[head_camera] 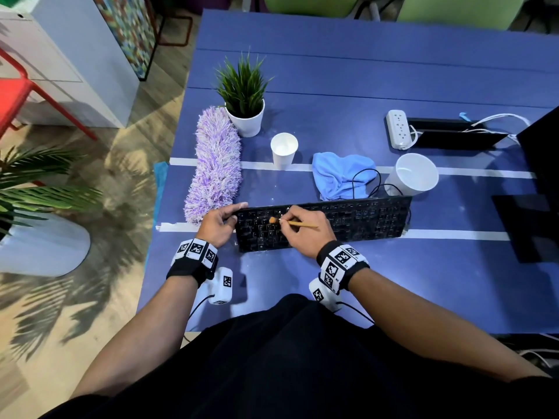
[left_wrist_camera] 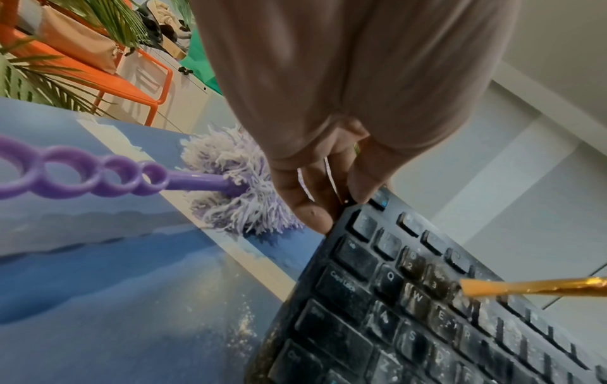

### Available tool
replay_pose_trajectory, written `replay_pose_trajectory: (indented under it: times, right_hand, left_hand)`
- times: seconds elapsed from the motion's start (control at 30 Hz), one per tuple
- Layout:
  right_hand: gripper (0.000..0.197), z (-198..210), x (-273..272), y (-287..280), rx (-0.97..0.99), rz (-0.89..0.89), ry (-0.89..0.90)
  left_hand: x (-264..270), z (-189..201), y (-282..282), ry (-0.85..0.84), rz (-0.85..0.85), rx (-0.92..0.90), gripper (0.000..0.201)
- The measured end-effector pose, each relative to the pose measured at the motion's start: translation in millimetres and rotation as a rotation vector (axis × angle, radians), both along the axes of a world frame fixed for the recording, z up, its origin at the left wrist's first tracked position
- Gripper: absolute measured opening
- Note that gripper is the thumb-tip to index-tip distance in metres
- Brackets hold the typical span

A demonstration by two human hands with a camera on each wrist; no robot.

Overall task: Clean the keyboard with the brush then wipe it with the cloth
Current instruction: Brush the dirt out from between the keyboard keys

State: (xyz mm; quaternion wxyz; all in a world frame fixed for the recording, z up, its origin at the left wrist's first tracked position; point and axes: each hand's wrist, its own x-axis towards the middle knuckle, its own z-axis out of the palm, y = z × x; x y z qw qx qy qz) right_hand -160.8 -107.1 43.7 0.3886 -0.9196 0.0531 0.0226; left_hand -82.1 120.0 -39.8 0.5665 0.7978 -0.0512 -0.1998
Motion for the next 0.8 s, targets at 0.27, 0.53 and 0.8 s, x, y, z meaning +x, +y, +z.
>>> replay_pose_trajectory:
  times: [0.27, 0.53, 0.8]
  right_hand:
    - [0.009, -8, 2, -6, -0.015, 0.042, 0.076]
    - [0.006, -13, 0, -3, 0.008, 0.026, 0.056]
    - [0.011, -18, -1, -4, -0.007, 0.041, 0.123]
  left_hand:
    - [-2, 5, -2, 0.004, 0.025, -0.02, 0.041]
    - [-2, 0, 0, 0.001, 0.02, -0.002, 0.043]
    - [0, 1, -2, 0.0, 0.028, -0.013, 0.045]
